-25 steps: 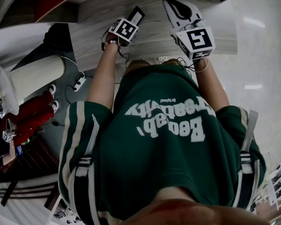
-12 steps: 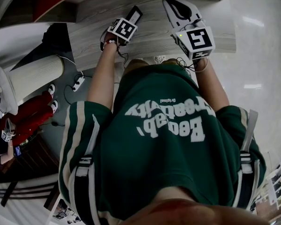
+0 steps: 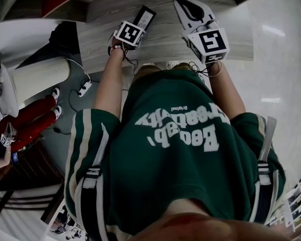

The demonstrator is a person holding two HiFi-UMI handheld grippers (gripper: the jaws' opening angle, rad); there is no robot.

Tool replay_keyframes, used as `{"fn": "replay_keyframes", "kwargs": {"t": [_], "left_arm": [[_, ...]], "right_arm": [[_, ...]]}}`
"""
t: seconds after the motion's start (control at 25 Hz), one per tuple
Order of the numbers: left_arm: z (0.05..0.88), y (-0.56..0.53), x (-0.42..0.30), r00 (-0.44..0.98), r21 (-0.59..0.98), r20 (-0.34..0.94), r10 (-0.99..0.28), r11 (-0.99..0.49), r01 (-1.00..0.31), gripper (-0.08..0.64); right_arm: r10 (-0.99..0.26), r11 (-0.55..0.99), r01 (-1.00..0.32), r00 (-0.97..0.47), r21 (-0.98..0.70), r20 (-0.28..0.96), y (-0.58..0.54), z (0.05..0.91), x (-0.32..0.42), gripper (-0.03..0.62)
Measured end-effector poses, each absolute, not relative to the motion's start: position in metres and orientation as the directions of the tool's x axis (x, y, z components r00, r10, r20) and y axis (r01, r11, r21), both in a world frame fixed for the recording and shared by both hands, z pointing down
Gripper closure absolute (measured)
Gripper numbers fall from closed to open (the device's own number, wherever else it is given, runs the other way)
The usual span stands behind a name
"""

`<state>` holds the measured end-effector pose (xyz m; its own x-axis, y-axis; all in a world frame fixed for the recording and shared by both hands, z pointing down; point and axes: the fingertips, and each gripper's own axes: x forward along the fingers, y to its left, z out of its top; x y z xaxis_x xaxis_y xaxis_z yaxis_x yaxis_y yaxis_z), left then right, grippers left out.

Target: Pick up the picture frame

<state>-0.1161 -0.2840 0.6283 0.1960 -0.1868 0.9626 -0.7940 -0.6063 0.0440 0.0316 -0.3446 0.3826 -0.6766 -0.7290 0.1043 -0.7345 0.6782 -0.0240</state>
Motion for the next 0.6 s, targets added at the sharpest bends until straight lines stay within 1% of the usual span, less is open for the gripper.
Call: {"fn": "replay_keyframes", "kwargs": {"t": [0.16,0.32,0.48,0.6], "left_arm": [[0.597,-0.286,-0.108,0.270,0.075,0.923,-0.273,-0.561,-0.824,0.528],[0.566,-0.288,-0.102,0.319,0.080,0.880,-0.353,-0.551,-0.831,0.528],[0.523,-0.298,-0.095,0.358,0.064,0.811,-0.463,-0.538,-0.840,0.528],[0.495,-0.301,-0.095,0.379,0.056,0.753,-0.538,-0.522,-0.851,0.528]], "right_arm": [[-0.721,0.688,-0.726,-0.686,-0.017,0.099,-0.340,0.380,0.027,0.551],[-0.717,0.694,-0.720,-0.691,-0.005,0.092,-0.336,0.379,0.019,0.552],[-0.717,0.694,-0.720,-0.691,0.000,0.085,-0.336,0.374,0.015,0.551],[-0.721,0.688,-0.725,-0.684,0.000,0.115,-0.335,0.380,0.017,0.551]]}}
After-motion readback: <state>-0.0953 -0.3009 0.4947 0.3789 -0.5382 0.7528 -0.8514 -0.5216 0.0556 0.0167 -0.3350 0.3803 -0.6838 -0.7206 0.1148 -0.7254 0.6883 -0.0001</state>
